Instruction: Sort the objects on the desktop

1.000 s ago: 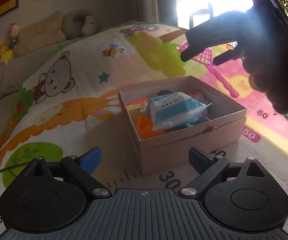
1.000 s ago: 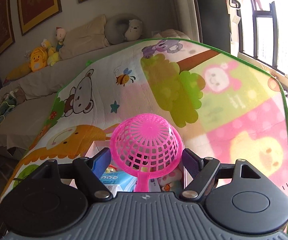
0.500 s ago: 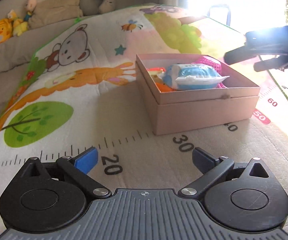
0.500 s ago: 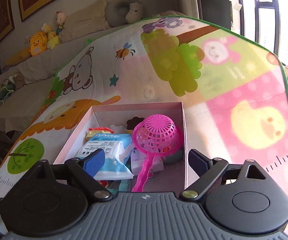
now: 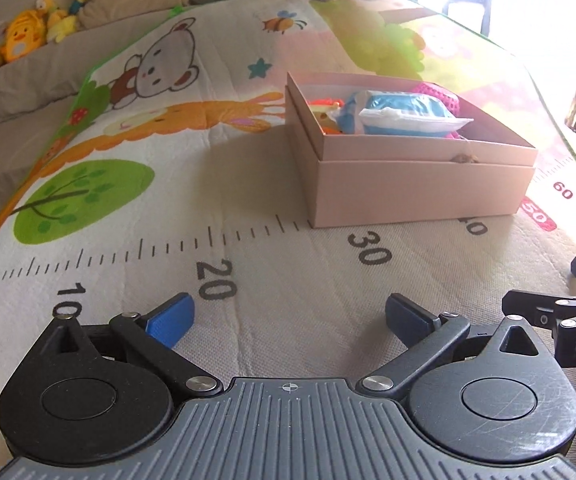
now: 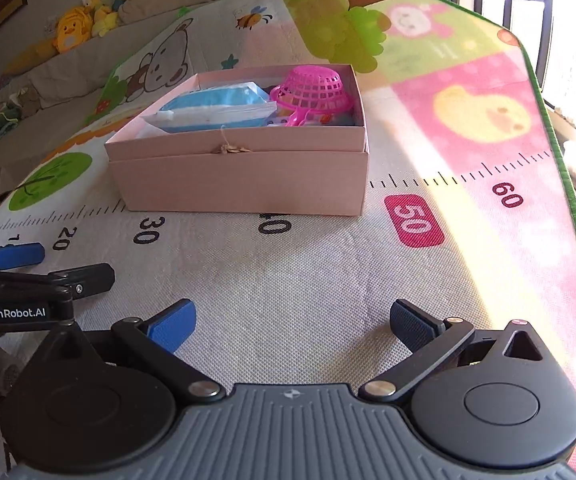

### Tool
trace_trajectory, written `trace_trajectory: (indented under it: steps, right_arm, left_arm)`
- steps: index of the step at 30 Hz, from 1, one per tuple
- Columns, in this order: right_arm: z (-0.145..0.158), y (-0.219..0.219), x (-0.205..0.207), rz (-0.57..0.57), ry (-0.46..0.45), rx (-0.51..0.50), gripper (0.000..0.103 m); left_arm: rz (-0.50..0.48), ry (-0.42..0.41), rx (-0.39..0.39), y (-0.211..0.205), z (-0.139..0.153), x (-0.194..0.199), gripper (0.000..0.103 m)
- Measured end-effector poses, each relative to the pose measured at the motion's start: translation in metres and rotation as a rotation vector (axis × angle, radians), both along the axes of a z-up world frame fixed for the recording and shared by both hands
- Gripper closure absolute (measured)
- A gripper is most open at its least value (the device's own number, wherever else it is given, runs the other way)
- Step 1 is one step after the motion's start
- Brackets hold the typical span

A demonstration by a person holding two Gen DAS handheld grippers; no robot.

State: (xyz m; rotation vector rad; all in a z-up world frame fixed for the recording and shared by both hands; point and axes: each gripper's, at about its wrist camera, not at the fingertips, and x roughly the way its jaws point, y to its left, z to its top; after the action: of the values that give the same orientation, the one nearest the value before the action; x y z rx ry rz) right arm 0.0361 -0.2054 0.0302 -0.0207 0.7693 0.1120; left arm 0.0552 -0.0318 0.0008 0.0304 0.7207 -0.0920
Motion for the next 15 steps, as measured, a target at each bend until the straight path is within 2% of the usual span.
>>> trace_trajectory:
  steps: [2,6,11,15]
  right_arm:
    - [-0.002,0.003,0.005,-0.001,-0.007,-0.031,0.000]
    - [-0.004,0.004,0.017,-0.012,-0.021,-0.024,0.000]
    - [-0.009,0.007,0.010,-0.044,-0.073,-0.025,0.000]
    - [-0.009,0.008,0.010,-0.045,-0.074,-0.022,0.000]
  left_arm:
    - [0.002,-0.001,0.002,-0.001,-0.001,0.000,0.000]
    - [0.003,-0.001,0.001,0.000,-0.001,0.001,0.000]
    - [0.002,0.000,-0.001,0.000,-0.001,0.001,0.000]
    - [0.002,0.000,-0.002,0.000,-0.001,0.001,0.000]
